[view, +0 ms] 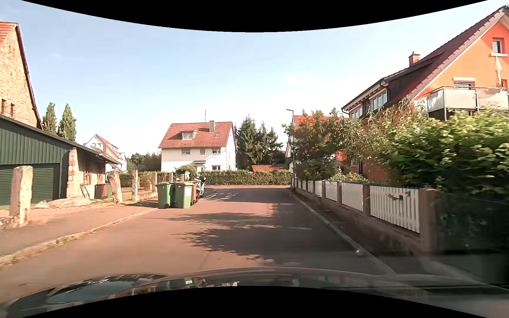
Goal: Follow the waypoints while adhering to traffic rules and regulations
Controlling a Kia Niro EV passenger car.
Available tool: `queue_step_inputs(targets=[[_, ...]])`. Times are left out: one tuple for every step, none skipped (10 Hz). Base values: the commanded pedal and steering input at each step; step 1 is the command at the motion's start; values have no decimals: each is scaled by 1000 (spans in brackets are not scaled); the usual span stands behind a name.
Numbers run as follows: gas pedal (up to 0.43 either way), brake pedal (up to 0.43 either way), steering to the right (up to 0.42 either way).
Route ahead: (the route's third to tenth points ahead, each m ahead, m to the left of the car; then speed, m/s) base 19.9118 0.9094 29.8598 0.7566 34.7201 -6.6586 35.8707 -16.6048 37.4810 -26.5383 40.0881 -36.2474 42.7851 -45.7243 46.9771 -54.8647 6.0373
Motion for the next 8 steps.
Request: queue_step_inputs(targets=[[0,0,-1],[0,0,-2],[0,0,-2],[0,0,-2],[0,6,-3],[0,30,-4],[0,67,0],[0,85,4]])
